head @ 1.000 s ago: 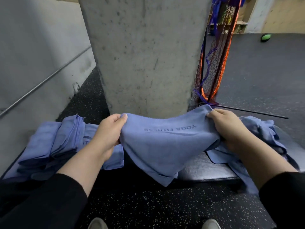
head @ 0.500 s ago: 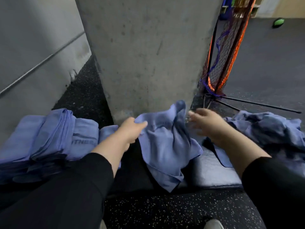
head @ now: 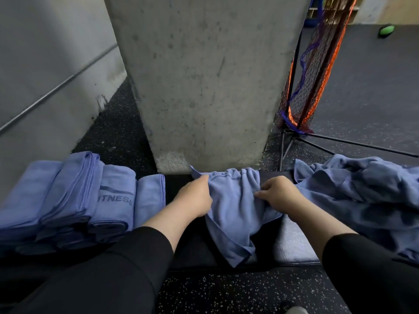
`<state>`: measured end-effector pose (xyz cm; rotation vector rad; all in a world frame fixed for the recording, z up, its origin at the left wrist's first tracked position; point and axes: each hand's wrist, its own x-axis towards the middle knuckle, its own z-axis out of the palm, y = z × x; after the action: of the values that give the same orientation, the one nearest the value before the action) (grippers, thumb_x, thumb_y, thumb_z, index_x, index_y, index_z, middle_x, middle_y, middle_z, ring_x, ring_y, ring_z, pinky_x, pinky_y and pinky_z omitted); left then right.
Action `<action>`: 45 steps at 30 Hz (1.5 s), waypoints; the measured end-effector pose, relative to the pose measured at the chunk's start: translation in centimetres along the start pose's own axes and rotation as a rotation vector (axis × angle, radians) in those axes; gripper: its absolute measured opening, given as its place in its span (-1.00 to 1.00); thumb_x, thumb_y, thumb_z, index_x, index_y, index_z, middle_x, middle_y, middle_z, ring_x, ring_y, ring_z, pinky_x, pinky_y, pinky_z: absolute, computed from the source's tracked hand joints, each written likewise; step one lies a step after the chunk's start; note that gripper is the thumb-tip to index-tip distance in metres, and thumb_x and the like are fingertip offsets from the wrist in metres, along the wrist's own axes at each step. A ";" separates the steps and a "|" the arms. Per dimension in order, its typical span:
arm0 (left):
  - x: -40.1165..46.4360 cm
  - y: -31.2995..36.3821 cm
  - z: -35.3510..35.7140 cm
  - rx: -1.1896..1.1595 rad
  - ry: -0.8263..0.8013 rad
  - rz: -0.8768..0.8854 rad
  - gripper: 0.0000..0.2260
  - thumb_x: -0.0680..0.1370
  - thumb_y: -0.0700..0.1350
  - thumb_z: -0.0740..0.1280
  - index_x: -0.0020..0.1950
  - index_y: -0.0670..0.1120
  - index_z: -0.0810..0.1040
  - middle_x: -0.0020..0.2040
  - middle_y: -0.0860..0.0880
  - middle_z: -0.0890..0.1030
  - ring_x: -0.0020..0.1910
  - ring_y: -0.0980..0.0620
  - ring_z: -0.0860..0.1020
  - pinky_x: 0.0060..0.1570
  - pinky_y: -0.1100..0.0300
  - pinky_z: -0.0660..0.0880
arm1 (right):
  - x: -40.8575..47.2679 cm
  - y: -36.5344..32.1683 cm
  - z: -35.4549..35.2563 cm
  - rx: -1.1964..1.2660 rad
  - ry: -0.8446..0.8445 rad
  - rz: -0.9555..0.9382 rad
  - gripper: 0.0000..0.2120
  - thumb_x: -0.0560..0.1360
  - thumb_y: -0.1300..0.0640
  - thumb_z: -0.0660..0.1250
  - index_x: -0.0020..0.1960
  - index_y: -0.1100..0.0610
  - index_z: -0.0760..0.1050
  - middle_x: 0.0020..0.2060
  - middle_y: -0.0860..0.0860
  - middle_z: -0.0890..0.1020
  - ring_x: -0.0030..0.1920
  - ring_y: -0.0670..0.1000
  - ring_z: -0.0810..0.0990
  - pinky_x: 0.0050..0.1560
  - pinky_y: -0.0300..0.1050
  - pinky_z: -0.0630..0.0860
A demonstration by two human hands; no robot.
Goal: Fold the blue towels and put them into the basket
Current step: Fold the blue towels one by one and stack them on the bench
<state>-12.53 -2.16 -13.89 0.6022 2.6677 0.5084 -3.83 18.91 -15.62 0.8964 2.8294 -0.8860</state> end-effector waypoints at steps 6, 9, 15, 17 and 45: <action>0.0 0.5 -1.8 -0.974 0.187 -0.225 -0.58 0.53 -0.11 0.36 0.39 0.00 0.42 0.13 -0.04 0.59 0.04 -0.04 0.59 0.09 0.07 0.54 | -0.3 -1.2 -1.1 0.270 0.173 -0.001 -0.80 0.40 0.12 0.47 -0.28 0.21 0.53 -0.48 0.02 0.51 -0.43 0.01 0.43 -0.32 -0.12 0.36; -1.4 0.6 -0.4 -0.818 -0.116 -0.218 -0.85 0.52 -0.21 0.35 0.02 0.01 0.52 0.02 -0.08 0.65 -0.01 -0.02 0.63 0.10 -0.04 0.58 | -0.6 -1.9 -1.9 0.364 0.193 -0.019 -0.83 0.43 0.12 0.46 -0.28 0.14 0.55 -0.46 0.00 0.55 -0.43 -0.03 0.45 -0.38 -0.17 0.34; 0.7 1.6 -2.1 -1.314 0.412 -0.198 -0.40 0.56 -0.05 0.43 0.55 0.00 0.28 0.35 0.03 0.46 0.30 0.02 0.49 0.40 0.01 0.41 | -0.2 -2.7 -4.7 1.124 0.225 0.105 -0.83 0.44 0.04 0.37 -0.19 0.14 0.53 -0.29 0.26 0.54 -0.25 0.11 0.52 -0.16 0.10 0.55; 0.1 1.6 -1.7 -1.354 0.232 -0.295 -0.43 0.47 0.05 0.52 0.41 -0.07 0.42 0.24 -0.01 0.58 0.19 -0.02 0.59 0.29 -0.06 0.52 | -0.3 -2.4 -4.8 1.281 0.109 0.109 -0.76 0.51 -0.03 0.41 -0.15 0.13 0.51 -0.36 0.17 0.49 -0.33 0.09 0.48 -0.21 0.01 0.47; -1.4 2.4 -2.7 -1.040 -0.036 -0.188 -0.66 0.49 0.02 0.51 0.12 -0.16 0.57 -0.01 -0.13 0.72 -0.03 -0.05 0.70 0.02 0.04 0.63 | -0.9 -4.5 -4.7 1.258 0.021 0.289 -0.87 0.59 0.19 0.16 -0.08 0.21 0.42 -0.24 0.13 0.47 -0.07 0.16 0.56 -0.07 0.01 0.44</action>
<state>-11.68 -1.45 -10.13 0.0359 1.9752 1.6086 -4.97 17.95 -9.26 1.2623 1.7856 -2.5872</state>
